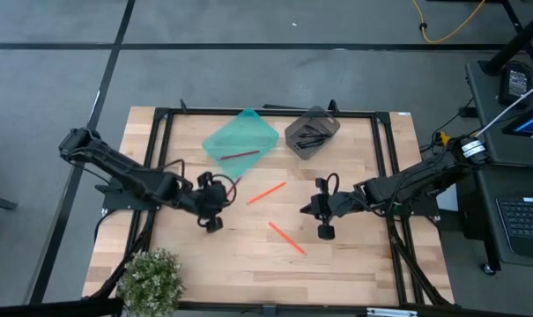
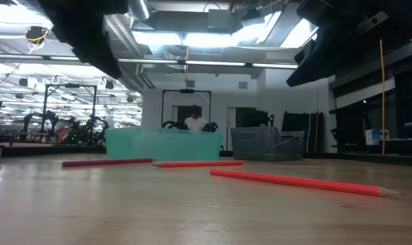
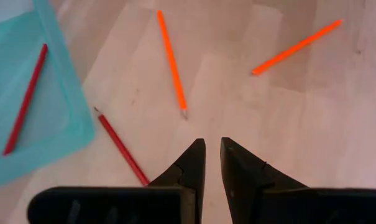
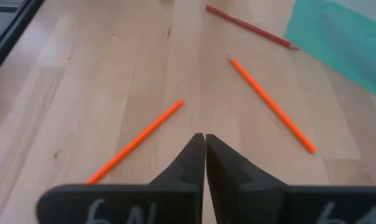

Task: Sort pens & pencils
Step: Put the red pencil into the green bin

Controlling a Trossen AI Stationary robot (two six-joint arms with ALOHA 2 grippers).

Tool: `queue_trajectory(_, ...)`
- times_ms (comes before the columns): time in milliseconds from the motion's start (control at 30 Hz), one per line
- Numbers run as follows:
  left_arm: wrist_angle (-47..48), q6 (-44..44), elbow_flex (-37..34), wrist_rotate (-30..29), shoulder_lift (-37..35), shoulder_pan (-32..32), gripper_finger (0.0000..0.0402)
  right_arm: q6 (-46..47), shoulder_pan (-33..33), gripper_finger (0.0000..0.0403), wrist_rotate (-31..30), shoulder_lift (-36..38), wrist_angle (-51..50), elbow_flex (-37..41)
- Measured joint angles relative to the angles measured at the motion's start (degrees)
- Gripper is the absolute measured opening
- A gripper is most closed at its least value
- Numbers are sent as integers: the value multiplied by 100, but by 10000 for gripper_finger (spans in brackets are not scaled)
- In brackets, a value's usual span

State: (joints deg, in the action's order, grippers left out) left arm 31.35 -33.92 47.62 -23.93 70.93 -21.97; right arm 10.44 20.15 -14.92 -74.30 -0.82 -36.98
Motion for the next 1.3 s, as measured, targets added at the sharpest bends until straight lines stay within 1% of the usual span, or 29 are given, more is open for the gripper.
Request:
queue_trajectory(133,-9,-471,0,-85,81,-305,43,39,37,16,-2,0,56,-1)
queue_trajectory(267,-8,-477,0,-68,255,-440,48,30,37,16,-2,0,66,-1)
queue_trajectory(367,-26,-476,0,-69,419,-412,64,14,37,16,-2,0,70,1)
queue_trajectory(433,-34,-554,0,-67,501,-365,79,4,37,16,-2,0,72,0)
queue_trajectory(567,-25,-1163,0,109,607,-164,108,4,37,16,-2,0,72,1)
queue_trajectory(667,52,-1242,0,295,635,-21,120,-2,37,16,-2,0,72,1)
queue_trajectory(767,158,-1262,0,363,635,101,120,-5,37,16,-4,0,72,1)
queue_trajectory(967,491,-1833,0,366,635,383,118,-13,37,17,-4,0,72,1)
queue_trajectory(1067,590,-1900,0,368,637,503,118,-17,37,17,-4,0,70,1)
queue_trajectory(1167,593,-1903,2,382,768,606,118,-22,37,17,-7,0,70,1)
queue_trajectory(1300,654,-1817,1,574,1095,723,118,-30,37,17,-7,0,63,1)
